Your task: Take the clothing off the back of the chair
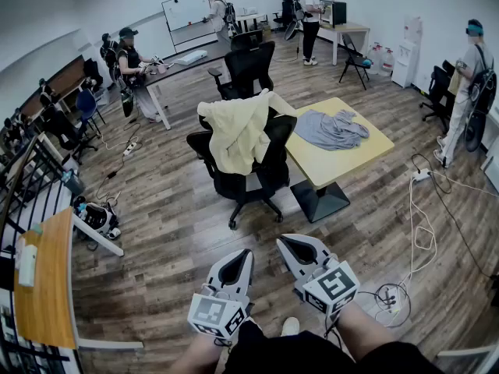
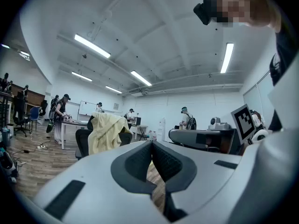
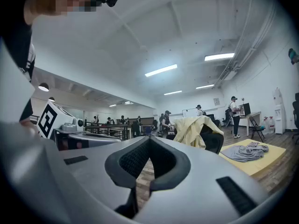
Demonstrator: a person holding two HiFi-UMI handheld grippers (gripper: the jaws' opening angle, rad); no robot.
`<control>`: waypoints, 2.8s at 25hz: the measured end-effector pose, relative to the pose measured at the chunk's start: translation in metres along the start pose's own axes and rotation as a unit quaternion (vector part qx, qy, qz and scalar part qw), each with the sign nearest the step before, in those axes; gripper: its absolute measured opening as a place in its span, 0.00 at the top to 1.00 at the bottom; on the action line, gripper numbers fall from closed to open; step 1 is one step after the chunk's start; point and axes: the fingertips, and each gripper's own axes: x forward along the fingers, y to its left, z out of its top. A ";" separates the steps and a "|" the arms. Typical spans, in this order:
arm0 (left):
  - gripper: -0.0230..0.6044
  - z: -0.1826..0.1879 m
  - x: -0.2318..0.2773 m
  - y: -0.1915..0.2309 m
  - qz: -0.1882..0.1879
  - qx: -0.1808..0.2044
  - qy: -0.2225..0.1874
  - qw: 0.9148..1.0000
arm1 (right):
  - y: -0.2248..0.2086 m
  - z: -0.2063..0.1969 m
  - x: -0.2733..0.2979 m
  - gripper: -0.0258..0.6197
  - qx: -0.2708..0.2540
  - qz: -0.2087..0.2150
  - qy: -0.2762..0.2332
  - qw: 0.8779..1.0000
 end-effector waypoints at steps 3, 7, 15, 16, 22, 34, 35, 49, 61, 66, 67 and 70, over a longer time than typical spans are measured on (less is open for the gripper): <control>0.94 -0.002 0.000 0.001 0.000 -0.001 0.001 1.000 | 0.000 -0.002 0.001 0.94 0.000 0.001 0.000 1.000; 0.94 -0.001 0.002 0.002 -0.002 0.000 0.003 1.000 | -0.004 0.001 0.005 0.94 0.007 -0.002 -0.015 1.000; 0.94 -0.001 0.006 0.022 -0.008 0.001 0.008 1.000 | -0.004 0.003 0.026 0.94 0.017 0.005 -0.011 1.000; 0.94 -0.001 0.007 0.026 -0.009 0.001 0.008 1.000 | -0.005 0.004 0.031 0.94 0.015 0.003 -0.011 1.000; 0.94 0.007 0.015 0.065 -0.018 -0.005 0.007 1.000 | -0.008 0.012 0.068 0.94 0.012 -0.010 -0.010 1.000; 0.94 0.022 0.032 0.176 -0.050 -0.012 -0.005 0.999 | -0.012 0.019 0.175 0.94 0.007 -0.054 -0.007 0.998; 0.94 0.022 0.033 0.185 -0.052 -0.013 -0.005 0.999 | -0.012 0.020 0.184 0.94 0.006 -0.058 -0.007 0.998; 0.94 0.029 0.036 0.271 -0.086 -0.010 -0.004 0.996 | -0.018 0.027 0.265 0.94 0.007 -0.110 -0.015 0.994; 0.94 0.032 0.048 0.293 -0.080 0.000 0.000 0.997 | -0.048 0.024 0.288 0.94 0.030 -0.129 -0.020 0.991; 0.94 0.033 0.069 0.297 -0.073 0.001 0.000 0.997 | -0.071 0.020 0.299 0.94 0.039 -0.129 -0.014 0.991; 0.94 0.032 0.074 0.297 -0.072 0.001 0.000 0.997 | -0.078 0.018 0.301 0.94 0.040 -0.129 -0.013 0.991; 0.94 0.029 0.094 0.298 -0.069 -0.003 0.002 0.998 | -0.100 0.012 0.306 0.93 0.048 -0.133 -0.009 0.990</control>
